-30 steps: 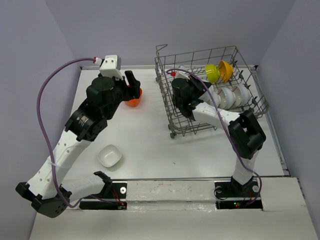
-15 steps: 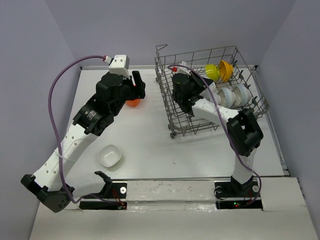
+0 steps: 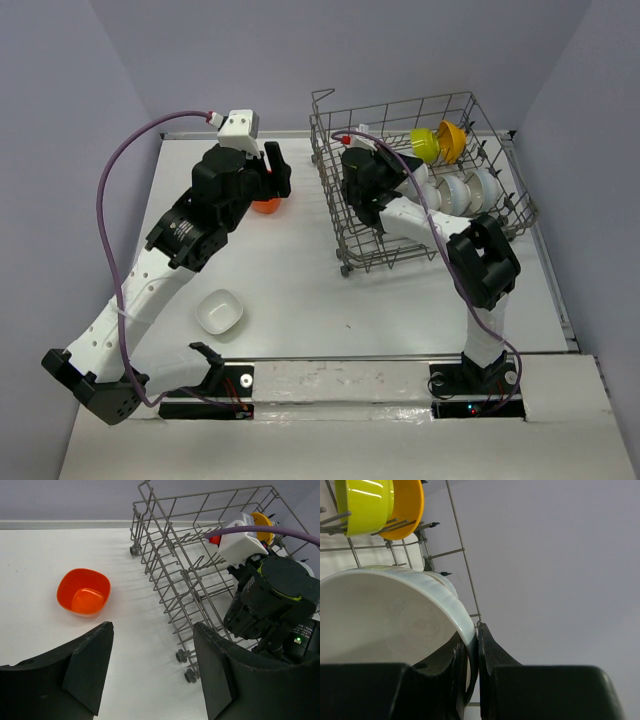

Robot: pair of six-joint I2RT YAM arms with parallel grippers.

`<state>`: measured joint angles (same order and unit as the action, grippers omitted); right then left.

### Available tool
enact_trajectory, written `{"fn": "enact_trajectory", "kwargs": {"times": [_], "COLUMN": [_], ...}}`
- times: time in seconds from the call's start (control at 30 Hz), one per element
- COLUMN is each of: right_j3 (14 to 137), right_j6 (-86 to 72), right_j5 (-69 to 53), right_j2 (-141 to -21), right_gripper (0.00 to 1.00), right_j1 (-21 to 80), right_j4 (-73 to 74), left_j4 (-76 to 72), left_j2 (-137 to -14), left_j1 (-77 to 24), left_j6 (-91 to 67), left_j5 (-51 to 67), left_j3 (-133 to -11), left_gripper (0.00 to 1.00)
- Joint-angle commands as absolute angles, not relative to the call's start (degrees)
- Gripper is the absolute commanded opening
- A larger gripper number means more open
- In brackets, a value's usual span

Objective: Load the bowls into the dish rack

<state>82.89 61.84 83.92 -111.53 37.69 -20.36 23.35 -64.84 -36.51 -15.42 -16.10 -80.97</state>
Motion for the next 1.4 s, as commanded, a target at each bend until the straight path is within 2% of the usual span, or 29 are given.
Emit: {"fn": "enact_trajectory", "kwargs": {"times": [0.0, 0.37, 0.73, 1.03, 1.37], "right_j3": [81.7, 78.1, 79.1, 78.7, 82.1], "right_j6": [63.5, 66.7, 67.7, 67.7, 68.4], "right_j5": [90.6, 91.2, 91.1, 90.9, 90.7], "right_j2": [-112.6, -106.0, -105.9, -103.5, -105.8], "right_gripper": [0.01, 0.01, 0.01, 0.01, 0.01], "right_j1": [36.7, 37.8, 38.3, 38.3, 38.3], "right_j4": [-23.2, -27.6, -28.5, -28.7, -28.8], "left_j4": [21.4, 21.3, 20.2, 16.9, 18.5], "left_j2": [-64.5, -66.8, -72.2, -85.9, -101.3], "left_j1": [-36.2, -36.2, -36.0, -31.7, -27.4], "left_j6": [-14.9, -15.4, -16.3, -20.2, -22.5], "left_j5": [-15.6, -14.1, -13.7, -9.7, -7.8], "left_j3": [-82.3, -83.8, -87.4, -96.0, -110.8], "left_gripper": [0.73, 0.73, 0.73, 0.71, 0.68]}}
